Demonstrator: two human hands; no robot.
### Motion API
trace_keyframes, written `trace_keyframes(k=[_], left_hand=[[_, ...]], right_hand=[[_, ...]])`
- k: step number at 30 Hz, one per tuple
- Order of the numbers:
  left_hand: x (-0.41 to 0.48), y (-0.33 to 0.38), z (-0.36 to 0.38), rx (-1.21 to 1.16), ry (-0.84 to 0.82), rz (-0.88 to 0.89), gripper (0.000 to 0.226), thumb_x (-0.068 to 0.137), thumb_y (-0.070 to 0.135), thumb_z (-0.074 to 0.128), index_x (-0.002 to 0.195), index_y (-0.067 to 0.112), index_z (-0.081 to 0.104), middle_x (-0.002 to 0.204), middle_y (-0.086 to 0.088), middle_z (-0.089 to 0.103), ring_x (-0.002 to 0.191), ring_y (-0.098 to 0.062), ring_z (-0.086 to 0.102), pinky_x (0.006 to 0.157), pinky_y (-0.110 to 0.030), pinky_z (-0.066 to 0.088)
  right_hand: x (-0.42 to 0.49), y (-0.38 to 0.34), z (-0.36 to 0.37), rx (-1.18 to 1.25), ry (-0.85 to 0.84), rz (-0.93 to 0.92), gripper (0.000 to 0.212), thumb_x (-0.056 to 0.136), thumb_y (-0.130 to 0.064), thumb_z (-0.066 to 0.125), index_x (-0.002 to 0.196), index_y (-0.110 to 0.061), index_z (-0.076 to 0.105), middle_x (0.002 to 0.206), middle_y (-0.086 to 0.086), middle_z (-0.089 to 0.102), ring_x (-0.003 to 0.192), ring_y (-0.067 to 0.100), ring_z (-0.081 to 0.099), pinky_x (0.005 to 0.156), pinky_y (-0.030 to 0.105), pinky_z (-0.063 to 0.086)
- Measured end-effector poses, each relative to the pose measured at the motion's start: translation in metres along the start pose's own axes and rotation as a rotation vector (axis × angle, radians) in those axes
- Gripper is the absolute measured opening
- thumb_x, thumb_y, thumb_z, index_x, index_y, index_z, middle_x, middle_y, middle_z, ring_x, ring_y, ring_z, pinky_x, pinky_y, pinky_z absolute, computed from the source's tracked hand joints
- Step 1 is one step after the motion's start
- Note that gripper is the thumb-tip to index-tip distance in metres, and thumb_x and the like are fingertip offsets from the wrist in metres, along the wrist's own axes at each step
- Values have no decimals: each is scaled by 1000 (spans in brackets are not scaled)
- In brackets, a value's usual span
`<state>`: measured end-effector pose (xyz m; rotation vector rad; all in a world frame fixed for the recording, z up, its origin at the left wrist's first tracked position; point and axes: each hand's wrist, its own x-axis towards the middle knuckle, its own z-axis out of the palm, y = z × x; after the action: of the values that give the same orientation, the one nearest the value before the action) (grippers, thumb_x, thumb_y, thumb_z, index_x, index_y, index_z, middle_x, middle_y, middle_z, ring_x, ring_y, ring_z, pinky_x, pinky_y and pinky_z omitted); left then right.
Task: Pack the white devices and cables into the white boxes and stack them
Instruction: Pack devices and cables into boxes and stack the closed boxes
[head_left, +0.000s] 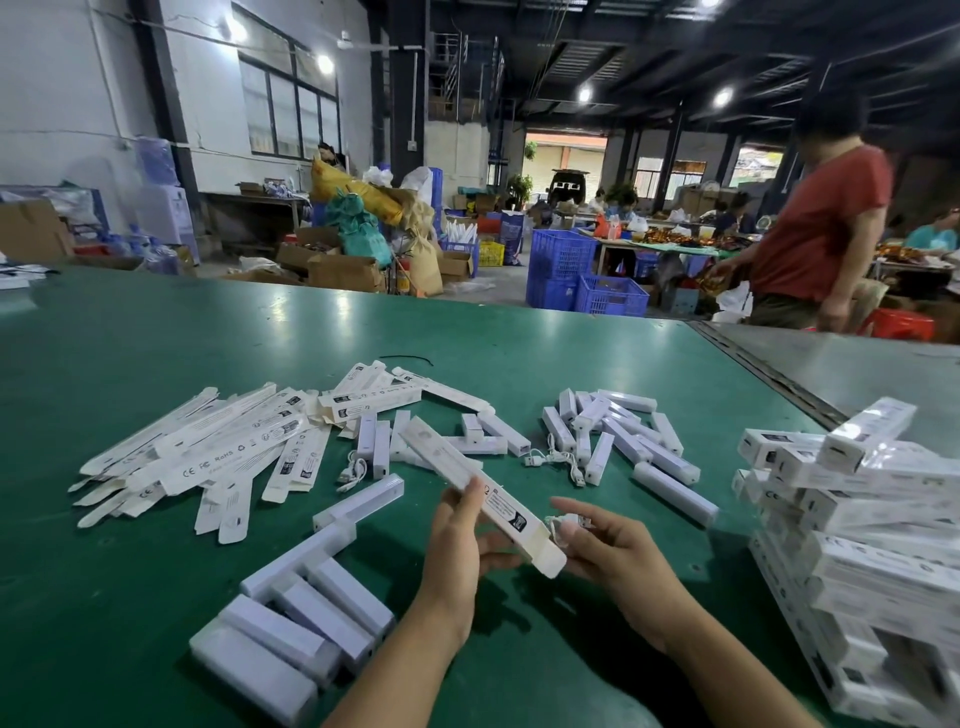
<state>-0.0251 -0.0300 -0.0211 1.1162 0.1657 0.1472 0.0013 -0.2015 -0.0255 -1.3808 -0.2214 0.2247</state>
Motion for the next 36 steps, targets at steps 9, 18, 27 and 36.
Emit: trace_keyframes(k=[9, 18, 27, 36], left_hand=[[7, 1, -5, -169, 206, -5, 24, 99, 34, 55, 110, 13, 58, 98, -12, 71, 79, -20, 71, 61, -28, 55], [2, 2, 3, -142, 181, 62, 16, 98, 23, 58, 109, 12, 58, 100, -8, 76, 86, -22, 75, 68, -28, 56], [-4, 1, 9, -186, 128, 105, 20, 98, 16, 58, 115, 6, 57, 98, -8, 77, 91, -25, 75, 73, -27, 61], [-5, 0, 10, -282, 82, 109, 17, 97, 7, 56, 114, 4, 56, 104, -17, 74, 96, -31, 73, 73, -31, 61]], right_hand=[[-4, -3, 7, -109, 98, -101, 23, 95, -4, 57, 115, -9, 69, 83, 13, 62, 75, 15, 63, 73, 23, 56], [-2, -2, 15, -75, 295, -197, 6, 83, 3, 71, 87, 0, 69, 75, 19, 72, 63, 24, 68, 64, 27, 59], [-4, -2, 23, -17, 284, -129, 4, 80, -3, 76, 82, -6, 78, 86, 14, 76, 85, 25, 74, 79, 25, 59], [-5, 4, 26, -57, 293, -105, 12, 77, -10, 79, 88, -7, 77, 90, 6, 77, 86, 13, 71, 79, 22, 55]])
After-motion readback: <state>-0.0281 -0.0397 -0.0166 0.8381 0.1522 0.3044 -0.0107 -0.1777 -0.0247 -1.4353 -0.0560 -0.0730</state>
